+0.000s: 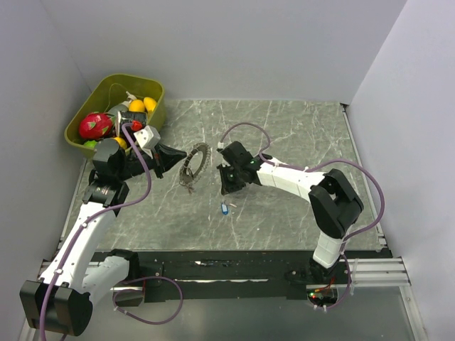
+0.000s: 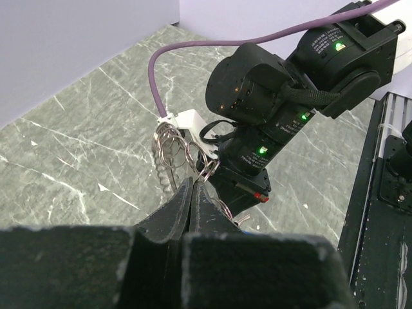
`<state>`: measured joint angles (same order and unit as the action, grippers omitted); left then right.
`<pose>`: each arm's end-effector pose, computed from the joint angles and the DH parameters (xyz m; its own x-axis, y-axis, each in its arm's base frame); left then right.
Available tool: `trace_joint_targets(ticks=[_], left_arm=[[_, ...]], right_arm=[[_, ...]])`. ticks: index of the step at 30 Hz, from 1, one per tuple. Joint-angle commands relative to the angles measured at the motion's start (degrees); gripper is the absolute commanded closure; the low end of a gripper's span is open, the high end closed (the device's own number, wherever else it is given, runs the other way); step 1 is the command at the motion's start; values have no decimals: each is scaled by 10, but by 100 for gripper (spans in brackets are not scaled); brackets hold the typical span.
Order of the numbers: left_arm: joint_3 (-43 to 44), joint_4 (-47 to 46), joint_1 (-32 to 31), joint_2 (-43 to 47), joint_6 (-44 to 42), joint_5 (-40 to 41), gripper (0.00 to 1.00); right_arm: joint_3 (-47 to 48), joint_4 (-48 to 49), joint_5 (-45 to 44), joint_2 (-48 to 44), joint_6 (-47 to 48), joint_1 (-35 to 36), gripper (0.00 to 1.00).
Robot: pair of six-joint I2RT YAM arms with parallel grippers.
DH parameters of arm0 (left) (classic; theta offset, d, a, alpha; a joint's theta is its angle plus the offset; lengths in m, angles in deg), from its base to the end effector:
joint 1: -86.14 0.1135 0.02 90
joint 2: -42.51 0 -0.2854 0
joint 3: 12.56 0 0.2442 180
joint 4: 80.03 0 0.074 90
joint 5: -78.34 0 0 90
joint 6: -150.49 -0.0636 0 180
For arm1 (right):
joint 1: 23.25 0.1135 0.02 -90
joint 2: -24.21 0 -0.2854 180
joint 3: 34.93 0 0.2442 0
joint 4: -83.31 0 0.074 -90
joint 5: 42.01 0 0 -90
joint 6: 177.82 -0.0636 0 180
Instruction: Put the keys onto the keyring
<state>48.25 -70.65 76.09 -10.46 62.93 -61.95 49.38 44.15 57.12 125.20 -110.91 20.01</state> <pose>0.1930 -0.0839 0.3716 -0.0634 -0.0164 -0.9979 0.8668 0.4947 -0.0632 0.2736 0.2713 0.2104 -0.8451 -0.2636 -0.4650 -0.4458 0.8277 0.3410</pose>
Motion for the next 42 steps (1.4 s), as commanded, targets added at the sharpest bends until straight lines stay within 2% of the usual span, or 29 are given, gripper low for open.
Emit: trace_joint_targets(ticks=[1, 3, 4, 6, 8, 13, 16, 23, 27, 39, 42], left_arm=[[9, -23, 2, 13, -10, -10, 99], [8, -23, 2, 13, -10, -7, 99], [8, -22, 2, 13, -11, -8, 99], [8, -21, 2, 14, -12, -6, 99], [7, -20, 2, 13, -13, -5, 99], [5, -21, 2, 11, -11, -5, 99], [5, -22, 2, 10, -10, -8, 99], [8, -23, 2, 5, -10, -10, 99], [7, -25, 2, 0, -9, -11, 99], [7, -25, 2, 0, -9, -12, 99], [8, -25, 2, 1, -8, -12, 99]], right_arm=[[4, 14, 15, -11, 35, 5, 95], [2, 15, 11, -11, 45, 11, 73], [3, 12, 3, -9, 56, 16, 53], [6, 2, -15, -4, 67, 24, 42], [12, -5, -37, 1, 78, 36, 39], [35, -27, -65, 35, 82, 51, 39], [44, -32, -70, 48, 80, 52, 46], [52, -37, -89, 65, 79, 55, 52], [51, -34, -90, 69, 81, 55, 60], [49, -28, -82, 81, 79, 57, 60], [50, -28, -84, 87, 77, 57, 66]])
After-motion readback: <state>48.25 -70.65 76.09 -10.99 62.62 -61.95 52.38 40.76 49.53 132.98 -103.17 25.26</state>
